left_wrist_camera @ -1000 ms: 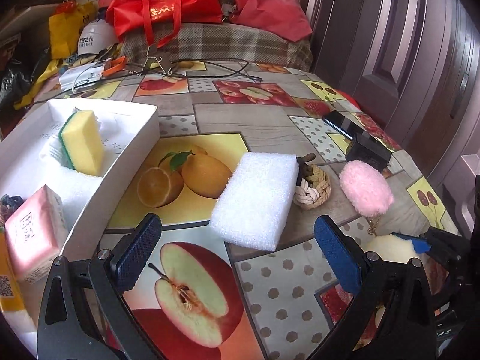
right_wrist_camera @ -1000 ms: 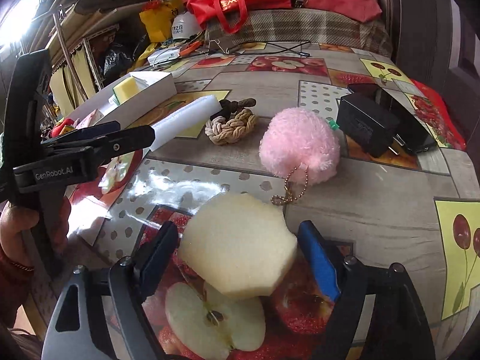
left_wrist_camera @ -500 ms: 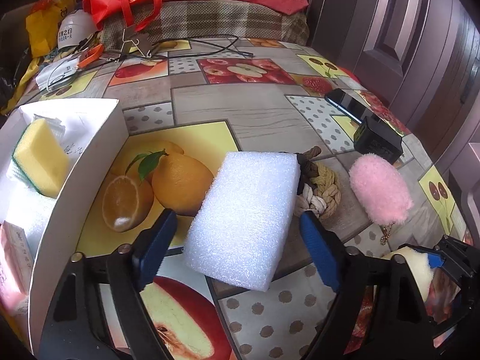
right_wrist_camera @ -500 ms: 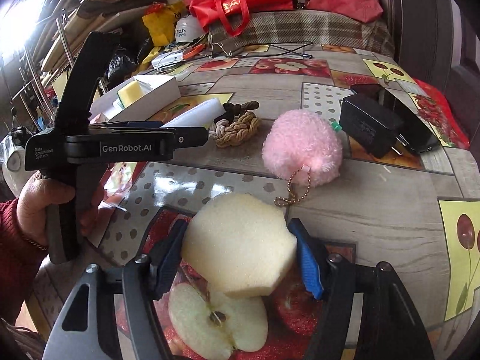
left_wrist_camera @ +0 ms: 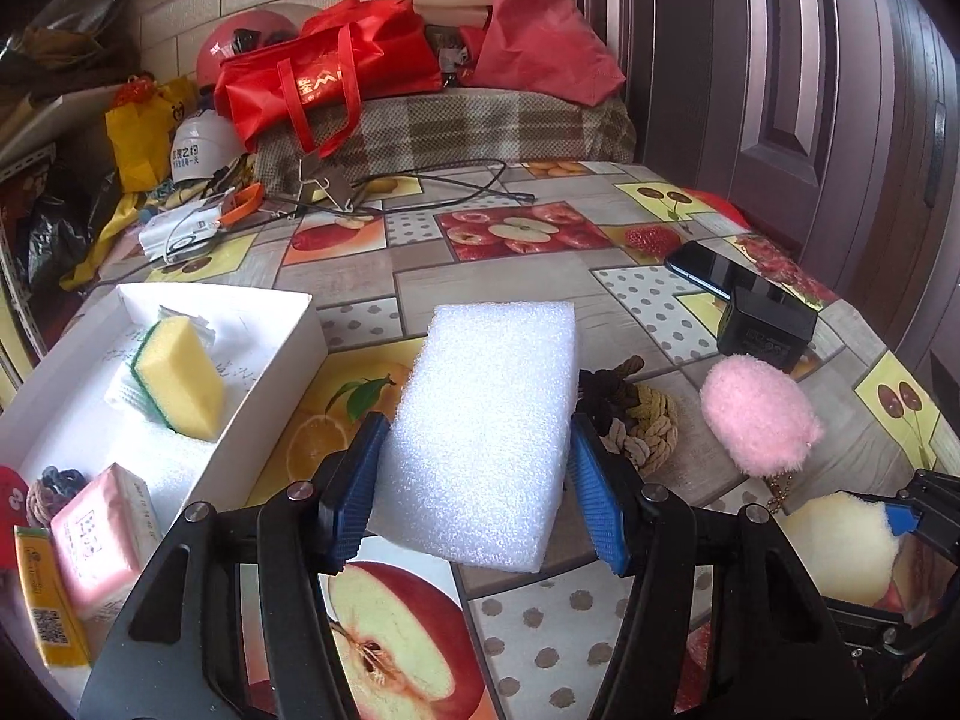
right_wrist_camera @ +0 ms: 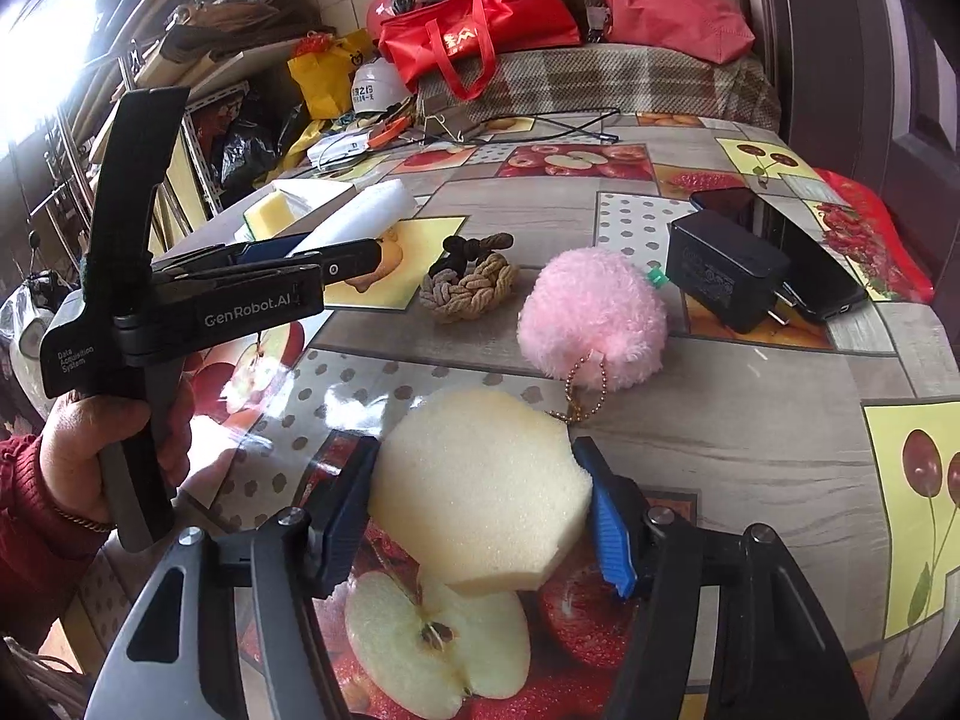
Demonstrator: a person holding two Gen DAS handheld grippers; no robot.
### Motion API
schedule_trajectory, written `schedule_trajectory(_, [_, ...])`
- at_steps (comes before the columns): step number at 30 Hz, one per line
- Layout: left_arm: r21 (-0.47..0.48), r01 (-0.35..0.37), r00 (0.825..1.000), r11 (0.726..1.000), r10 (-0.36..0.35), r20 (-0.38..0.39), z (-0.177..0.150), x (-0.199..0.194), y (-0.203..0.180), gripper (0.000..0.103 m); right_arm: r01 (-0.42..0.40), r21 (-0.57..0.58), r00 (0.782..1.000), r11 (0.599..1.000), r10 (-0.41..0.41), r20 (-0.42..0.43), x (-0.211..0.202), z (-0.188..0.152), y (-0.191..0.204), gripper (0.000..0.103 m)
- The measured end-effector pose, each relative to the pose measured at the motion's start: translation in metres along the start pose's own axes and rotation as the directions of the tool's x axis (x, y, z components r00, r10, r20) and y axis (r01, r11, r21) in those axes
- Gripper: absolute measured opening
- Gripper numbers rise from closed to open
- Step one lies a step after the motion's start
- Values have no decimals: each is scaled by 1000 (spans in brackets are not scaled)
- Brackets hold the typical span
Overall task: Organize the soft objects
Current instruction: 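Carry the foam block in left tool and sponge in right tool over the box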
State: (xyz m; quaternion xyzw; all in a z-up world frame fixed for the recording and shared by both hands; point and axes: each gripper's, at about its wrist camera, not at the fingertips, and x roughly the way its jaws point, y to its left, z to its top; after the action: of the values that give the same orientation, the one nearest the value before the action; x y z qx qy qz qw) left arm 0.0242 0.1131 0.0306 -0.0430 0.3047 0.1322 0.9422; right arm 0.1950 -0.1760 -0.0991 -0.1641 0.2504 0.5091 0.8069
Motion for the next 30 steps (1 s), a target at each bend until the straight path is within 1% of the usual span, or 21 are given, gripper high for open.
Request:
schedule_trajectory(4, [-17, -24, 999, 1000, 24, 36, -1, -7, 4, 60, 19, -19, 997, 1000, -18, 71, -12, -1, 4, 64])
schedule_trajectory(7, [-29, -40, 996, 999, 42, 74, -3, -16, 4, 60, 19, 14, 987, 1000, -21, 162, -26, -1, -2, 64])
schedule_trajectory(9, [-29, -45, 994, 999, 47, 94, -6, -23, 3, 60, 33, 54, 965, 998, -46, 259, -39, 0, -9, 64])
schedule_trajectory(11, [-21, -50, 992, 999, 52, 117, -9, -30, 0, 60, 71, 83, 931, 994, -96, 353, -50, 1, -14, 64])
schedule_trajectory(12, [-16, -55, 989, 998, 56, 135, -10, -34, -2, 60, 85, 96, 916, 992, -116, 384, -53, 1, -16, 64])
schedule_trajectory(13, [-9, -58, 987, 998, 58, 150, -11, -37, -3, 60, 94, 106, 907, 990, -129, 400, -54, 2, -17, 64])
schedule_trajectory(15, [2, -64, 985, 998, 63, 163, -14, -42, -6, 60, 101, 119, 902, 988, -141, 408, -55, 3, -18, 64])
schedule_trajectory(17, [5, -67, 984, 998, 65, 168, -16, -45, -7, 60, 107, 111, 902, 988, -143, 407, -54, 4, -16, 64])
schedule_trajectory(23, [-29, -63, 984, 998, 67, 162, -18, -47, -2, 60, 138, 40, 901, 990, -142, 410, -52, 5, -4, 64])
schedule_trajectory(30, [-52, -57, 983, 997, 65, 169, -25, -57, 3, 60, 139, -4, 905, 990, -125, 407, -49, 6, 1, 64])
